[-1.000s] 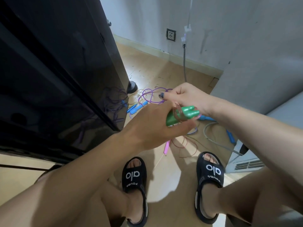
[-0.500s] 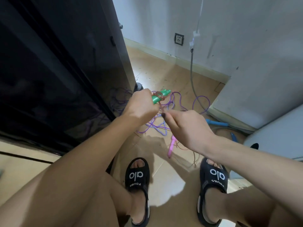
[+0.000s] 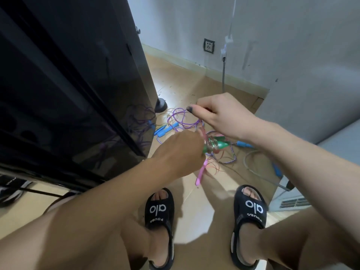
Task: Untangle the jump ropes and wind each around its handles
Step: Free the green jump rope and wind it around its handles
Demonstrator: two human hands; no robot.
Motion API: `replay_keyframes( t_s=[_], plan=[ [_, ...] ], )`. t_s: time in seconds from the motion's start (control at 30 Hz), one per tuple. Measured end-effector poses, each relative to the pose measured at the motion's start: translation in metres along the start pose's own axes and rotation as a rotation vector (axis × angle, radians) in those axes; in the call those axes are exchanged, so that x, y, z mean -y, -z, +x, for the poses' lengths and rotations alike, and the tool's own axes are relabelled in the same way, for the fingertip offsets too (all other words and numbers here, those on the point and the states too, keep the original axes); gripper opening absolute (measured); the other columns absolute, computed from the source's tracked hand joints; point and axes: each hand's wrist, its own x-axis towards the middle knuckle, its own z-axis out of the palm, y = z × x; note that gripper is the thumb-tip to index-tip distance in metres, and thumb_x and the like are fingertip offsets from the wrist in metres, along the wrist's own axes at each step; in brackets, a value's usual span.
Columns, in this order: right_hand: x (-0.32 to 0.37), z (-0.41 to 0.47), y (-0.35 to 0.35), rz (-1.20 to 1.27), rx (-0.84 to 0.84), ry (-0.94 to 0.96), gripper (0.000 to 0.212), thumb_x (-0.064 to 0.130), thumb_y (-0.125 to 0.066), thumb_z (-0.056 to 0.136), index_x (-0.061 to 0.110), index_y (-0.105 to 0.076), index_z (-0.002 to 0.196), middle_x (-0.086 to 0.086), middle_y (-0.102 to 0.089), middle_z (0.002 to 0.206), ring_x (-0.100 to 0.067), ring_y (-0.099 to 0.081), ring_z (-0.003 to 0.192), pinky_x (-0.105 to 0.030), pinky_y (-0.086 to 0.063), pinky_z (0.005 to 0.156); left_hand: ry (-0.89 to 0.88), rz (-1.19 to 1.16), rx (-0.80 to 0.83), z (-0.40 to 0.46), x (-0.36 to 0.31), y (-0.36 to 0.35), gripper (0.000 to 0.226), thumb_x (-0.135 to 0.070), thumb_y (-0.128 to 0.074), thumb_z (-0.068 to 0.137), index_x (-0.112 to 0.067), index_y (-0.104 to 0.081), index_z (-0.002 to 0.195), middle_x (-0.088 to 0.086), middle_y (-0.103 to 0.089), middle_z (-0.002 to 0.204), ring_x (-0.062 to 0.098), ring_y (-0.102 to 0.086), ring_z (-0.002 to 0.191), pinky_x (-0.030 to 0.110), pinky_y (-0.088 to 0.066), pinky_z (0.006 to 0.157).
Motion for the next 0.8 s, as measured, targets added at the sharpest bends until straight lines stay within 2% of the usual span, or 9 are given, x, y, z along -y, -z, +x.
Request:
replay_keyframes(
  t_s=[0.13, 0.27, 0.33, 0.4, 0.47, 0.53, 0.6, 0.73, 0.8],
  plan=[
    [-0.004, 0.000, 0.000, 0.211, 0.102, -0.138, 0.050, 0.037, -0.053, 0.100, 0.009, -0.033, 0.063, -0.002, -0.025, 0.061, -0.014, -0.021, 0.058, -0.034, -0.019, 0.056, 0.017, -0.185, -0.101, -0.006, 0.002, 0.007, 0.017, -0.023, -0.060, 0.084, -0.020, -0.044, 0.089, -0.005, -0.048, 0.073, 0.028, -0.050, 0.075, 0.034, -0.036, 0.062],
    [-0.005, -0.006, -0.002, 0.506, 0.245, -0.250, 0.051, 0.037, -0.056, 0.097, 0.002, -0.036, 0.065, -0.009, -0.029, 0.066, -0.022, -0.027, 0.062, -0.034, -0.023, 0.060, 0.044, -0.341, -0.181, -0.011, -0.001, 0.020, 0.017, -0.025, -0.065, 0.081, -0.024, -0.050, 0.088, -0.010, -0.052, 0.069, 0.025, -0.053, 0.074, 0.034, -0.043, 0.065],
    [-0.006, -0.010, -0.002, 0.544, 0.263, -0.270, 0.042, 0.016, -0.053, 0.096, 0.005, -0.037, 0.059, -0.006, -0.034, 0.060, -0.017, -0.030, 0.059, -0.029, -0.025, 0.060, 0.087, -0.424, -0.220, -0.011, -0.001, 0.024, 0.021, -0.020, -0.066, 0.080, -0.026, -0.047, 0.086, -0.010, -0.049, 0.067, 0.014, -0.049, 0.066, 0.030, -0.037, 0.061],
    [-0.005, -0.011, -0.004, 0.534, 0.235, -0.300, 0.046, -0.001, -0.049, 0.091, 0.017, -0.041, 0.050, 0.013, -0.035, 0.048, -0.004, -0.027, 0.047, -0.020, -0.026, 0.050, 0.125, -0.504, -0.259, -0.010, -0.001, 0.027, 0.024, -0.012, -0.067, 0.078, -0.021, -0.047, 0.089, -0.005, -0.051, 0.069, 0.012, -0.046, 0.060, 0.032, -0.036, 0.056],
    [-0.003, -0.012, -0.009, 0.490, 0.176, -0.373, 0.046, 0.015, -0.053, 0.093, 0.020, -0.038, 0.051, 0.013, -0.031, 0.043, -0.005, -0.023, 0.042, -0.022, -0.023, 0.046, 0.205, -0.608, -0.267, -0.007, 0.001, 0.031, 0.024, -0.009, -0.066, 0.078, -0.020, -0.049, 0.090, -0.001, -0.055, 0.072, 0.016, -0.048, 0.058, 0.032, -0.042, 0.054],
    [0.000, -0.012, -0.015, 0.477, 0.151, -0.454, 0.047, 0.033, -0.051, 0.097, 0.022, -0.034, 0.054, 0.012, -0.029, 0.042, -0.008, -0.022, 0.040, -0.022, -0.024, 0.043, 0.312, -0.688, -0.240, 0.000, 0.006, 0.033, 0.023, -0.011, -0.067, 0.079, -0.022, -0.050, 0.089, -0.005, -0.054, 0.075, 0.010, -0.045, 0.055, 0.022, -0.039, 0.049],
    [0.004, -0.013, -0.018, 0.463, 0.130, -0.477, 0.050, 0.036, -0.046, 0.101, 0.020, -0.038, 0.054, 0.012, -0.032, 0.039, -0.008, -0.026, 0.038, -0.018, -0.031, 0.044, 0.356, -0.700, -0.218, 0.009, 0.013, 0.033, 0.025, -0.012, -0.070, 0.079, -0.023, -0.048, 0.082, -0.007, -0.051, 0.074, 0.004, -0.041, 0.051, 0.015, -0.032, 0.043],
    [0.013, -0.023, -0.024, 0.332, 0.063, -0.365, 0.038, 0.031, -0.044, 0.096, 0.011, -0.058, 0.066, 0.006, -0.042, 0.048, -0.017, -0.041, 0.053, -0.034, -0.045, 0.063, 0.388, -0.752, -0.233, 0.022, 0.028, 0.027, 0.031, -0.007, -0.069, 0.079, -0.025, -0.045, 0.071, -0.006, -0.046, 0.065, 0.008, -0.036, 0.048, 0.015, -0.027, 0.041],
    [0.013, -0.026, -0.028, 0.249, 0.086, -0.330, 0.031, 0.032, -0.045, 0.093, 0.016, -0.058, 0.070, -0.003, -0.048, 0.058, -0.027, -0.058, 0.065, -0.041, -0.051, 0.067, 0.390, -0.736, -0.219, 0.025, 0.034, 0.023, 0.030, -0.008, -0.068, 0.080, -0.027, -0.047, 0.070, -0.006, -0.048, 0.064, 0.012, -0.039, 0.052, 0.016, -0.029, 0.041]
  ],
)
